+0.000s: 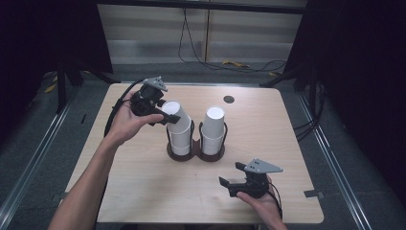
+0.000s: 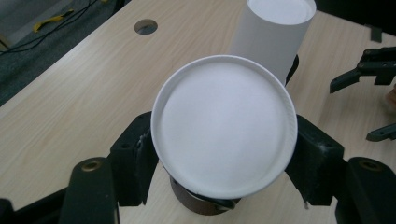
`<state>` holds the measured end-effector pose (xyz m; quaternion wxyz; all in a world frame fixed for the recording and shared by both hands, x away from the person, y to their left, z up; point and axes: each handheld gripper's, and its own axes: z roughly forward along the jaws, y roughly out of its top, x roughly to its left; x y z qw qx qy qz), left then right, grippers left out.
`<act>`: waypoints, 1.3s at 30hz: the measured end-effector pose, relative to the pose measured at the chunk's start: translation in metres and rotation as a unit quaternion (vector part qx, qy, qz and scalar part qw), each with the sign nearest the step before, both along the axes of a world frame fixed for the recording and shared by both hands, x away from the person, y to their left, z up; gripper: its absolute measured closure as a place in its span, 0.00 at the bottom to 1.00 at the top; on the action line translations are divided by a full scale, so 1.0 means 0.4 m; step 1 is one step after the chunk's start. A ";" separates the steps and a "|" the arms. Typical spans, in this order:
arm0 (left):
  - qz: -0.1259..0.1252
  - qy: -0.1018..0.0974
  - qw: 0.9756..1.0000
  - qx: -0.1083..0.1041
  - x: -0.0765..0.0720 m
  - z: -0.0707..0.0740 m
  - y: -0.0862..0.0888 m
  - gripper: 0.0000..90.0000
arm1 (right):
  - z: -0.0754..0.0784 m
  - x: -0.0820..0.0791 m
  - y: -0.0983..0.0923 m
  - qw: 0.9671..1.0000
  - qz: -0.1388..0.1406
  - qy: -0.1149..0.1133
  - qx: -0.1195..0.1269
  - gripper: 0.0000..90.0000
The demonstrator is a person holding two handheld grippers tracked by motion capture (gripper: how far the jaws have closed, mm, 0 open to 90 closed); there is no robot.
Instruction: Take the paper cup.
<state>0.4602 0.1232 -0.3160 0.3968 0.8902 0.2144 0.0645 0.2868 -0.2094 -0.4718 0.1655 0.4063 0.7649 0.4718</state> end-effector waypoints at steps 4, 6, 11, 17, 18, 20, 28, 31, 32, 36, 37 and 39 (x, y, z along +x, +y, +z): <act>0.002 -0.003 1.000 -0.010 -0.005 -0.004 0.015 0.37 | 0.000 0.000 0.000 1.000 0.000 0.000 0.002 0.17; 0.005 -0.007 1.000 -0.016 -0.008 -0.005 0.022 0.37 | 0.000 0.000 0.000 1.000 0.000 0.000 0.001 0.17; 0.006 -0.014 0.999 -0.036 -0.019 -0.005 0.040 0.37 | 0.000 0.001 0.000 1.000 -0.001 0.001 0.002 0.17; 0.008 -0.024 0.998 -0.056 -0.036 0.000 0.058 0.37 | -0.001 0.001 0.002 1.000 -0.001 0.001 0.002 0.17; 0.008 -0.026 0.998 -0.058 -0.038 0.001 0.060 0.37 | -0.001 0.001 0.002 1.000 -0.001 0.001 0.002 0.17; 0.005 -0.030 0.998 -0.060 -0.045 0.003 0.064 0.37 | -0.001 0.001 0.002 1.000 -0.002 0.001 0.002 0.17; 0.003 -0.037 0.996 -0.077 -0.075 -0.001 0.082 0.37 | -0.001 0.001 0.002 1.000 -0.002 0.001 0.004 0.17; 0.002 -0.040 0.996 -0.083 -0.085 -0.001 0.089 0.37 | 0.000 0.001 0.002 1.000 -0.002 0.000 0.003 0.17; -0.001 -0.039 0.995 -0.089 -0.089 -0.001 0.092 0.37 | 0.000 0.001 0.003 1.000 -0.001 0.001 0.004 0.17; -0.003 -0.045 0.995 -0.094 -0.110 -0.003 0.098 0.37 | 0.000 0.001 0.004 1.000 0.000 -0.001 0.004 0.17; -0.003 -0.044 0.994 -0.095 -0.115 -0.004 0.098 0.37 | 0.000 0.000 0.004 1.000 0.001 -0.001 0.004 0.17; -0.004 -0.046 0.994 -0.096 -0.123 -0.006 0.101 0.37 | 0.000 0.000 0.004 1.000 0.000 -0.001 0.005 0.17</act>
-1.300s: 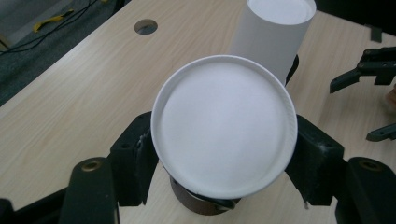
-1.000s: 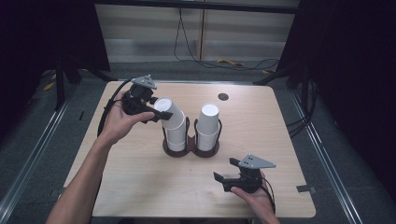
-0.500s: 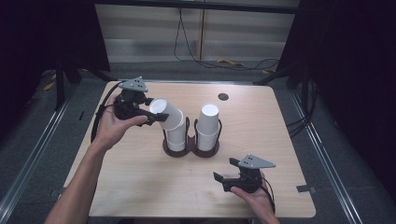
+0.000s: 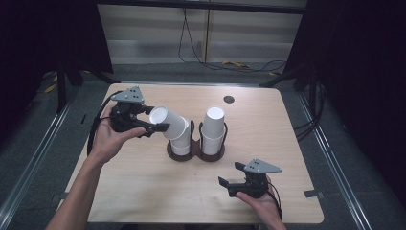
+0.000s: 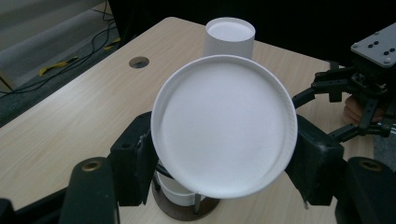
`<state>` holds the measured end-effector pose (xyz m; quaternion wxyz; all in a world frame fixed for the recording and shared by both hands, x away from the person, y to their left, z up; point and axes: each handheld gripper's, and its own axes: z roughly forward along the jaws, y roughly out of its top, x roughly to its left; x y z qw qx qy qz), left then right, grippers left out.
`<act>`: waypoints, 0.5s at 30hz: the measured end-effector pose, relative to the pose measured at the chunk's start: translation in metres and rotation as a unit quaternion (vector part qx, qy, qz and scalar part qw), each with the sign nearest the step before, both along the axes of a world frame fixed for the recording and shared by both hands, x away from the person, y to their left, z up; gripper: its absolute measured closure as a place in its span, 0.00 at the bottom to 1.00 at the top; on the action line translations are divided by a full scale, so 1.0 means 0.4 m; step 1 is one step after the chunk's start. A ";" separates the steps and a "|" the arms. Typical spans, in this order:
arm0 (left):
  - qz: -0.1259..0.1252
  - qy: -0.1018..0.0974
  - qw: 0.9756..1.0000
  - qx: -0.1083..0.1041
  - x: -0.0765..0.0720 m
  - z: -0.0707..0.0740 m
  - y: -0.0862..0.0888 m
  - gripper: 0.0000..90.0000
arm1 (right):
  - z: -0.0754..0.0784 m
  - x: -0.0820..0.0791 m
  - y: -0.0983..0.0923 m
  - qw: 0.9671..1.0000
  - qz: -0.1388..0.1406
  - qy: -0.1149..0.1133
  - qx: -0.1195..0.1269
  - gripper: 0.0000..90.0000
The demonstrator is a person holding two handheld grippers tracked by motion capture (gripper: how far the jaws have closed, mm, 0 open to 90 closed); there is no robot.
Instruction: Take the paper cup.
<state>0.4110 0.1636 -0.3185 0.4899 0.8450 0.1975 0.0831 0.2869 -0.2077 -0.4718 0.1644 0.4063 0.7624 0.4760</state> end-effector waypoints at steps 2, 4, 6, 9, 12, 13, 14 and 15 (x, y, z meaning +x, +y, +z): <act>0.003 0.001 1.000 -0.007 -0.010 -0.005 0.004 0.37 | 0.001 -0.001 0.000 1.000 -0.001 -0.001 -0.001 0.17; 0.002 0.003 1.000 -0.008 -0.018 -0.011 0.009 0.37 | 0.001 -0.001 0.000 1.000 -0.001 -0.002 0.001 0.17; 0.002 0.001 1.000 -0.007 -0.026 -0.017 0.010 0.37 | 0.001 -0.001 -0.001 1.000 0.000 -0.002 0.000 0.17; -0.001 0.001 1.000 -0.009 -0.040 -0.024 0.012 0.37 | 0.002 -0.001 0.001 1.000 -0.001 -0.001 0.001 0.17; -0.003 -0.001 1.000 -0.005 -0.051 -0.030 0.011 0.37 | 0.004 -0.001 0.004 1.000 0.002 -0.003 0.002 0.17; -0.004 0.000 1.000 -0.007 -0.054 -0.033 0.011 0.37 | 0.005 -0.001 0.005 1.000 0.003 -0.003 0.003 0.17; -0.005 -0.002 1.000 -0.007 -0.057 -0.037 0.013 0.37 | 0.006 -0.002 0.006 1.000 0.004 -0.004 0.002 0.17; -0.004 -0.003 1.000 -0.005 -0.060 -0.039 0.013 0.37 | 0.008 -0.002 0.007 1.000 0.006 -0.005 0.003 0.17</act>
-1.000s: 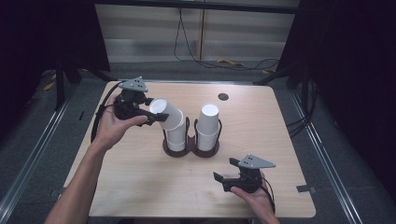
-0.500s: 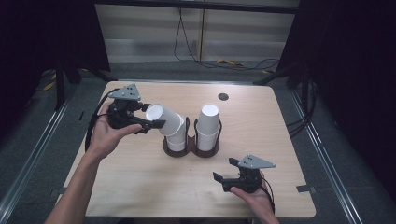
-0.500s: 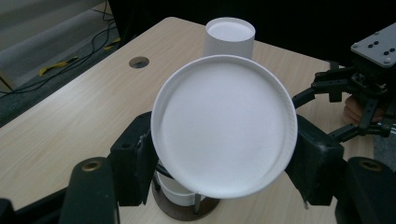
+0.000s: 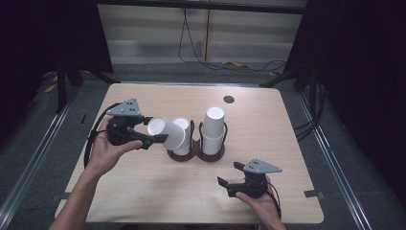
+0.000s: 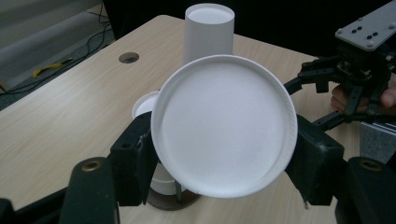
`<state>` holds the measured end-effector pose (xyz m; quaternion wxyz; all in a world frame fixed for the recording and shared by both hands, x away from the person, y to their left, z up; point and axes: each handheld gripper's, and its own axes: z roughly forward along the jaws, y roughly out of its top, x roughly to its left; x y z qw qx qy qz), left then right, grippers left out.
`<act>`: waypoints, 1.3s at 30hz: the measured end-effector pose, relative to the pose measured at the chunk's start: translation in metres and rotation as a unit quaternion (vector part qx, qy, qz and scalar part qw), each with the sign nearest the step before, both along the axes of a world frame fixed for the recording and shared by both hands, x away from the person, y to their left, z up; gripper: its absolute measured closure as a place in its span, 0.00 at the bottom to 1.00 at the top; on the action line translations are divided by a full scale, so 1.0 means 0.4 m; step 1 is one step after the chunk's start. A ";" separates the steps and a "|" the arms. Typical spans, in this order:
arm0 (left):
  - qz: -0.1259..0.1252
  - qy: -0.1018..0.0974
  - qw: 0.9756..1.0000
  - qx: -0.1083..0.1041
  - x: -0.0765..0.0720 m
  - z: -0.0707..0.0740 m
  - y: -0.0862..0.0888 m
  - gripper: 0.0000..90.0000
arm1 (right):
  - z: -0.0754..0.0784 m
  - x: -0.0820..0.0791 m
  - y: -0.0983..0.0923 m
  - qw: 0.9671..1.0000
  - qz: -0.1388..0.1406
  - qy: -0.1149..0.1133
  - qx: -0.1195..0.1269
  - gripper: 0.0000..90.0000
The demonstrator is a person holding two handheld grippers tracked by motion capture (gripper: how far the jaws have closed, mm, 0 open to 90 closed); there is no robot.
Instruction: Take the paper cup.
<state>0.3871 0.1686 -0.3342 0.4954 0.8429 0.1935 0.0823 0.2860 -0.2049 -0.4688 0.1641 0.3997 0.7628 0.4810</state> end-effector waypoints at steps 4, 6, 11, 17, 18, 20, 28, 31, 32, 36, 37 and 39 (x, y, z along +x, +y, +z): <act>-0.002 0.001 1.000 0.000 -0.014 -0.012 0.000 0.37 | 0.005 -0.001 0.003 1.000 0.001 -0.002 0.002 0.17; -0.005 0.002 1.000 0.001 -0.021 -0.016 -0.003 0.37 | 0.008 -0.001 0.005 1.000 0.002 -0.004 0.002 0.17; -0.014 0.004 1.000 0.000 -0.039 -0.027 -0.007 0.37 | 0.019 -0.002 0.015 1.000 0.011 -0.006 0.005 0.17; -0.021 -0.003 1.000 0.002 -0.059 -0.050 -0.019 0.37 | 0.044 0.000 0.049 0.999 0.038 -0.019 -0.007 0.17; -0.025 -0.002 1.000 0.005 -0.060 -0.053 -0.020 0.37 | 0.048 0.000 0.055 0.999 0.044 -0.023 -0.009 0.17; -0.031 0.005 1.000 0.002 -0.061 -0.058 -0.022 0.37 | 0.058 0.000 0.065 0.998 0.054 -0.028 -0.010 0.16; -0.046 -0.002 0.999 -0.002 -0.074 -0.097 -0.040 0.37 | 0.086 0.017 0.114 0.995 0.084 -0.046 -0.004 0.15; -0.058 0.002 0.998 -0.003 -0.078 -0.116 -0.045 0.37 | 0.086 0.019 0.125 0.995 0.090 -0.046 -0.003 0.15; -0.059 0.004 0.998 -0.006 -0.079 -0.121 -0.046 0.37 | 0.084 0.021 0.133 0.994 0.097 -0.045 0.001 0.15; -0.069 0.004 0.998 -0.006 -0.082 -0.135 -0.052 0.37 | 0.078 0.021 0.140 0.994 0.103 -0.044 0.006 0.15; -0.073 0.007 0.997 -0.016 -0.084 -0.140 -0.054 0.37 | 0.070 0.019 0.142 0.993 0.108 -0.045 0.017 0.15; -0.078 0.015 0.997 -0.026 -0.085 -0.150 -0.057 0.37 | 0.067 0.018 0.142 0.992 0.112 -0.046 0.019 0.15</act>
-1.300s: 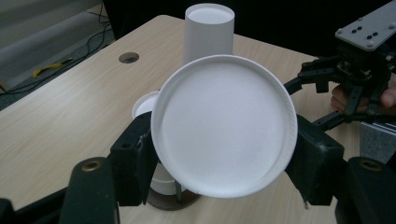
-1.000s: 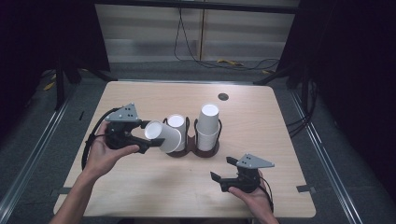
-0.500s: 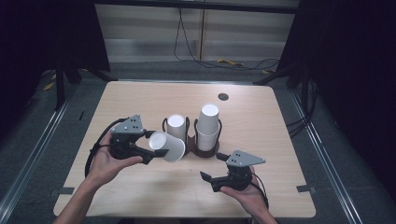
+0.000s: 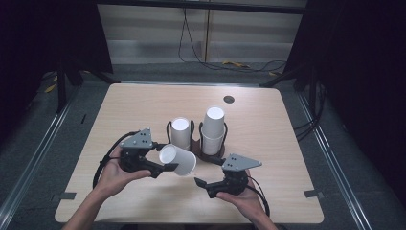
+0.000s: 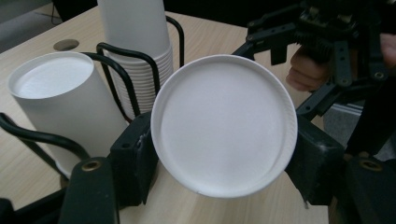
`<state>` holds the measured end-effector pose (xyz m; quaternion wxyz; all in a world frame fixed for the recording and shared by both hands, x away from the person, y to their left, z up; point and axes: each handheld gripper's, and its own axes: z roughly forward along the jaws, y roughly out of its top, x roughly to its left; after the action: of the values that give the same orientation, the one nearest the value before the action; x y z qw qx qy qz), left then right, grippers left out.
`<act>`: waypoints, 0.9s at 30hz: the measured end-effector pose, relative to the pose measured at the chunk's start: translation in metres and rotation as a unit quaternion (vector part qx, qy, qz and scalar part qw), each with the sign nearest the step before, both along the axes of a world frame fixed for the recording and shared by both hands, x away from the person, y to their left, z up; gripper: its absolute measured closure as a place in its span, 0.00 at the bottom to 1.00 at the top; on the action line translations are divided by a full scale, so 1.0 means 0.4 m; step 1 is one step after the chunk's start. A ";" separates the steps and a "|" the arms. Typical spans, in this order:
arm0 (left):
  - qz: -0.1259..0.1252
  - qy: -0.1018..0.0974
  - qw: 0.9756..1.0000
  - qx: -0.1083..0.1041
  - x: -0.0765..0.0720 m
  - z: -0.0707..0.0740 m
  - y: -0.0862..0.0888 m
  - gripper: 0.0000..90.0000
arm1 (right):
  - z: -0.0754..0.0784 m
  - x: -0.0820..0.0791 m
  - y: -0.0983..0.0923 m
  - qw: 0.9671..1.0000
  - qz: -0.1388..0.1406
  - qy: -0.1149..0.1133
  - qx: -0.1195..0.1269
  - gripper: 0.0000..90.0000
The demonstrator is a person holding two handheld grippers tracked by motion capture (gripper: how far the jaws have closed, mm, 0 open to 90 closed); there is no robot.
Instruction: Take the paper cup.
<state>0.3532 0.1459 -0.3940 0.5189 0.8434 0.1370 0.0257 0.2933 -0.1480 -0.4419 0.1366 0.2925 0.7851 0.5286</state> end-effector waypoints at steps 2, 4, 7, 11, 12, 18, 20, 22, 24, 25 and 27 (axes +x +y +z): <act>0.003 0.002 1.000 0.003 0.000 -0.013 -0.007 0.37 | -0.007 -0.006 0.005 1.000 0.010 0.001 0.000 0.15; 0.001 0.003 1.000 0.008 -0.001 -0.024 -0.015 0.37 | -0.008 -0.007 0.005 1.000 0.011 0.002 0.002 0.15; -0.007 0.008 1.000 0.009 -0.004 -0.031 -0.025 0.37 | -0.011 -0.010 0.002 1.000 0.011 0.000 0.005 0.15; -0.016 0.021 1.000 0.002 -0.010 -0.035 -0.033 0.37 | -0.009 -0.011 0.001 1.000 0.017 -0.011 0.015 0.15; -0.018 0.021 1.000 0.003 -0.012 -0.037 -0.035 0.37 | -0.009 -0.012 0.002 1.000 0.018 -0.011 0.018 0.15; -0.032 0.039 0.999 -0.004 -0.018 -0.040 -0.043 0.37 | -0.008 -0.017 0.006 0.999 0.042 -0.018 0.023 0.15; -0.035 0.039 0.999 -0.002 -0.020 -0.042 -0.048 0.37 | -0.008 -0.018 0.007 0.999 0.042 -0.016 0.023 0.15; -0.038 0.035 0.999 0.002 -0.024 -0.042 -0.052 0.37 | -0.009 -0.017 0.009 0.998 0.047 -0.017 0.025 0.15; -0.042 0.042 0.998 0.002 -0.025 -0.042 -0.055 0.37 | -0.010 -0.017 0.010 0.998 0.049 -0.018 0.025 0.15; -0.042 0.043 0.998 0.002 -0.026 -0.042 -0.057 0.37 | -0.011 -0.017 0.012 0.998 0.051 -0.019 0.025 0.15; -0.046 0.051 0.998 -0.004 -0.028 -0.042 -0.060 0.37 | -0.012 -0.018 0.015 0.998 0.055 -0.019 0.023 0.15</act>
<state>0.3421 0.1220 -0.4106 0.5157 0.8467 0.1243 -0.0416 0.2861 -0.1422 -0.4466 0.1158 0.2416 0.7848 0.5589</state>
